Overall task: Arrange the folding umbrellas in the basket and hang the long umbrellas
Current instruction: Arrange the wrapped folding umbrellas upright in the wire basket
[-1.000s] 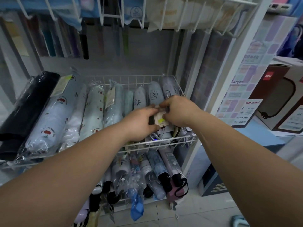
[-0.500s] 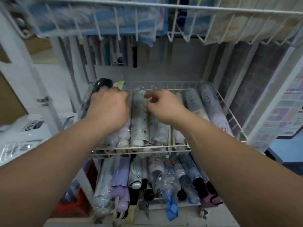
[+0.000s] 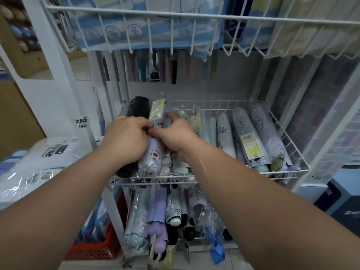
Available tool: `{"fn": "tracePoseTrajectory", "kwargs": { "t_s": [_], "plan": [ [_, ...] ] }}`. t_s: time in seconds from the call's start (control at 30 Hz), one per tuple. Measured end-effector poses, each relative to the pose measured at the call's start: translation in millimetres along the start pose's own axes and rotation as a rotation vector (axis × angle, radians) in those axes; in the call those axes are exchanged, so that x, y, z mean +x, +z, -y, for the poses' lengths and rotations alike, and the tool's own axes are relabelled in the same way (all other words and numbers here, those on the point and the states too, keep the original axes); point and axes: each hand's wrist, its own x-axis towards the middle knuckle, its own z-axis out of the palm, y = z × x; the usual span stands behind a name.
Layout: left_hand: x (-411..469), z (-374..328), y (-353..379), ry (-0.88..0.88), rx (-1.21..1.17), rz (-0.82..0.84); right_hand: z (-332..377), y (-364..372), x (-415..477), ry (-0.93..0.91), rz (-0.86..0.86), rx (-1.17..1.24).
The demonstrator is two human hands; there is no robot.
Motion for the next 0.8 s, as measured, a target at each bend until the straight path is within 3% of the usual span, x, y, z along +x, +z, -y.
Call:
{"fn": "tracePoseTrajectory", "kwargs": {
  "t_s": [0.17,0.27,0.43,0.57,0.8],
  "plan": [
    [-6,-22,1,0.071,-0.213,-0.068,-2,-20,1,-0.034,-0.125,0.199],
    [-2,-51,4,0.086,-0.406,-0.098,4,-57,4,-0.104,-0.181,0.198],
    [12,-92,36,0.123,-0.544,0.116,-9,-122,8,-0.124,-0.276,-0.025],
    [18,-108,67,0.222,-0.192,0.216,-41,-158,3,-0.082,-0.326,-0.298],
    [31,-108,93,0.369,0.261,0.375,-73,-172,9,-0.143,-0.167,-0.775]
  ]
}}
